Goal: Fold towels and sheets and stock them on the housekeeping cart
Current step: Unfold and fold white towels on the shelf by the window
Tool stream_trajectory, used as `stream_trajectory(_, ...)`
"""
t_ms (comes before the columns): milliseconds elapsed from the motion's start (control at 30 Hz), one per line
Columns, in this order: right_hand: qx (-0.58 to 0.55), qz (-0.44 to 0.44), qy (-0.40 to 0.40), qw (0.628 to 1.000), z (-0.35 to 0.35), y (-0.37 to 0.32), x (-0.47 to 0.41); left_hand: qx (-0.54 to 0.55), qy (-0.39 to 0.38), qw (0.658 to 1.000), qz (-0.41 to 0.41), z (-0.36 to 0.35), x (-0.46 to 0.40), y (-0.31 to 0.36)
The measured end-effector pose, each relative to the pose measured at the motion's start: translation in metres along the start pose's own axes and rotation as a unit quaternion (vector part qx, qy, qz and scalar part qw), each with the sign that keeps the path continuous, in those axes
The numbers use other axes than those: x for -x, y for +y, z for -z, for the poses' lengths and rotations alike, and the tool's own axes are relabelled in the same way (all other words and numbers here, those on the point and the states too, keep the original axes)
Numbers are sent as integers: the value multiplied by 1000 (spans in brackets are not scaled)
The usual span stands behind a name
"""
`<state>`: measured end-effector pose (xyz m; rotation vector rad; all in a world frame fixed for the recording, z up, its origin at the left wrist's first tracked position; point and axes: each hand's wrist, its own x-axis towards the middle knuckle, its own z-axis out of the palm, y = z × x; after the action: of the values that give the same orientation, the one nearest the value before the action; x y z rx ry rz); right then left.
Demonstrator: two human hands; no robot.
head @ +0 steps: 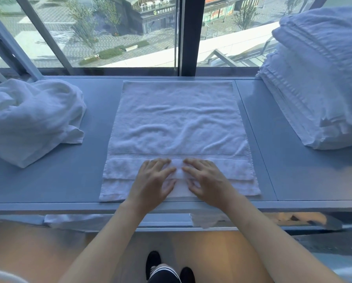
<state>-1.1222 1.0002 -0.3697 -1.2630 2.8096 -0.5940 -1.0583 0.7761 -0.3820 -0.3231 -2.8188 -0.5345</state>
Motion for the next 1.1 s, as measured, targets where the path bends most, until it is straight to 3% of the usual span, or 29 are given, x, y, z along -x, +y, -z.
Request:
stream_trajectory(133,28,-13,10,999,8,21,17,-24,24,999,0,9,13,-18)
stream_trajectory(367,21,-141,106,984,29,75,74,-73,124,979,142,38,57,-74)
stream_trajectory(500,21,-162,127,978,46,71,58,-61,164,972,157,61,40,-65)
stream_trajectory(667,-3,-134,233,963,83,63,58,-25,249,960,127,102,38,-45)
stream_trajectory(767,-24,-113,232,966,84,57,84,-14,234,964,126,96,74,-30)
stream_trajectory(933,-51,-168,114,978,31,46,137,24,128,979,158,43,145,-14)
stream_trajectory(1100,-27,-144,122,982,25,54,136,24,120,982,145,38,147,-26)
